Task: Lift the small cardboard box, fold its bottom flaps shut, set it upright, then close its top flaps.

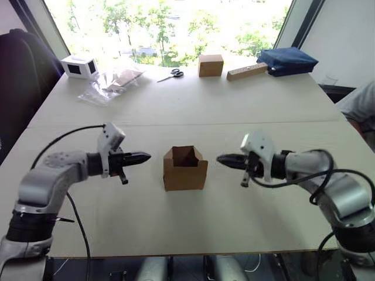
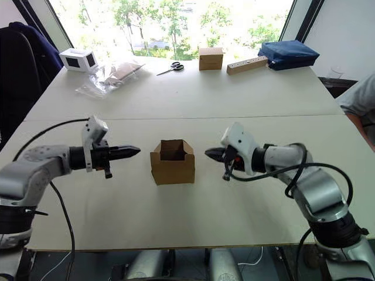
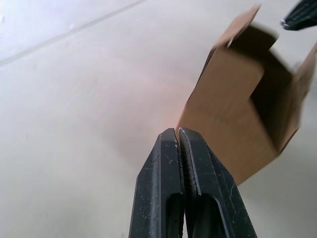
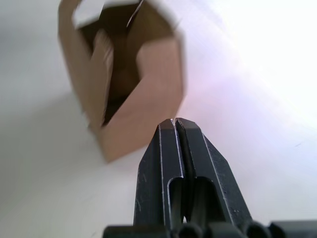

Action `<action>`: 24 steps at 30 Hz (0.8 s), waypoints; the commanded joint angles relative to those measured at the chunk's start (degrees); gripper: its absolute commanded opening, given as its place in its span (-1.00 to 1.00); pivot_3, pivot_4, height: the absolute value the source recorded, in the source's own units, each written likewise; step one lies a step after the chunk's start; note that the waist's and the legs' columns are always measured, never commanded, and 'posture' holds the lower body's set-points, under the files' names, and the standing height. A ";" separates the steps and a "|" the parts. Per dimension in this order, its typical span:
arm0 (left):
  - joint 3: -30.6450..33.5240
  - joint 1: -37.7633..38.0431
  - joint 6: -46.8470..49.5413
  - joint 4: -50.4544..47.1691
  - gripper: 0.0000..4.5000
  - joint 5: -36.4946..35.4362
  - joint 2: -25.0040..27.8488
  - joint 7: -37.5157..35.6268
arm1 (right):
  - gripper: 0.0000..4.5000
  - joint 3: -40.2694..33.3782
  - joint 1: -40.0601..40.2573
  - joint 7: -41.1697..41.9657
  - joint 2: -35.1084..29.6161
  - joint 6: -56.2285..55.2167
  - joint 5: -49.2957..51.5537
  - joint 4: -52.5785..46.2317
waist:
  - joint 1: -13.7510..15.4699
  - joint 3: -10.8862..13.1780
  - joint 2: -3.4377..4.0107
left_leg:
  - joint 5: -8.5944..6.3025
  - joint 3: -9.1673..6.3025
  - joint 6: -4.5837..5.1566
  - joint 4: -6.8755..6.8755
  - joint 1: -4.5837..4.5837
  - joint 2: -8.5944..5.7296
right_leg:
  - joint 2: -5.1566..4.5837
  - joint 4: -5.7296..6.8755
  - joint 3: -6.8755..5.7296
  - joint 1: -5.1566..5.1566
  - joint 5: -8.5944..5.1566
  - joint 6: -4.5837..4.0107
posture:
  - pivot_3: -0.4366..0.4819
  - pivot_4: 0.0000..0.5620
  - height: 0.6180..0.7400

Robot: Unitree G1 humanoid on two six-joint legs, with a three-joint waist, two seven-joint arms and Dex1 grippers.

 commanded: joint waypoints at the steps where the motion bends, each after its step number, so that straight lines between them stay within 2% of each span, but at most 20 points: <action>1: -1.27 -0.90 1.92 -4.68 -0.97 -3.22 0.19 -0.63 | -1.00 0.13 -2.51 2.08 1.38 -1.64 2.10 1.95 | -0.10 0.00 0.00 | 0.00 0.00 0.00 -0.02 0.02 0.00 | 0.00 0.01 0.00 0.00 0.00 0.00 | -0.05 -0.47 1.00; 12: -7.45 -4.72 -2.32 0.06 -0.97 0.37 -3.48 0.77 | -1.00 8.82 -5.89 5.21 5.85 -9.96 -3.64 11.37 | -0.03 0.00 0.00 | 0.02 0.01 -0.03 -0.01 0.01 0.00 | 0.00 0.02 0.00 -0.01 0.00 0.00 | -0.05 -0.47 1.00; 24: -11.69 -5.35 -7.30 4.61 -0.97 4.68 -4.68 -0.50 | -1.00 13.04 -7.24 6.73 9.04 -12.40 -6.82 14.89 | -0.07 0.00 0.00 | 0.05 0.01 -0.09 -0.02 0.01 0.00 | 0.01 0.01 0.00 -0.02 0.00 0.00 | -0.05 -0.47 1.00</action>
